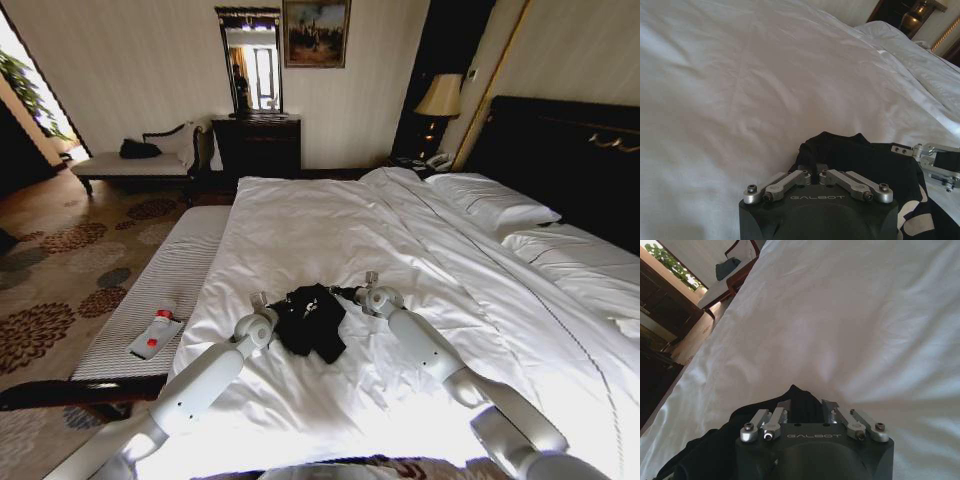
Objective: Fold the clothes on the bed.
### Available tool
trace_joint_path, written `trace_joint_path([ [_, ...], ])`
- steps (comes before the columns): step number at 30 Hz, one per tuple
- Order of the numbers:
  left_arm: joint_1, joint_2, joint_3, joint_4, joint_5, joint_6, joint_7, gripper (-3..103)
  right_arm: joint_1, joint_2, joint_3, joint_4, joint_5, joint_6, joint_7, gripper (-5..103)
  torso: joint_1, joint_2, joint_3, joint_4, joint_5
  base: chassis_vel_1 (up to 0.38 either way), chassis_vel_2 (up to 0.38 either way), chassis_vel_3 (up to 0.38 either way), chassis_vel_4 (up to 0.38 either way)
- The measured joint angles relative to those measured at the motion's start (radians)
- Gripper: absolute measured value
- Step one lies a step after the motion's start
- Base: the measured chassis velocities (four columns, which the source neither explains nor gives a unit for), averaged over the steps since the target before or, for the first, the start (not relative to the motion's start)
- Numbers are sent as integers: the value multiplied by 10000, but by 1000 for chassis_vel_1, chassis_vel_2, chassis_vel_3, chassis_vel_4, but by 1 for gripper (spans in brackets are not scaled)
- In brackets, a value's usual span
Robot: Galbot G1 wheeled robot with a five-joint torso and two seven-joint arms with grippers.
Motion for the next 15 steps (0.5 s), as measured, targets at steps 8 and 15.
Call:
trace_joint_path([
  [8,-30,-25,5,0,0,7,5,2,-99,52,33,11,-60,-22,-59,62,0,0,0,-4,0,0,0,0,0],
  [15,-157,17,84,18,-52,22,5,2,-204,263,137,-47,-242,-39,-239,89,0,0,0,0,0,0,0,0,0],
])
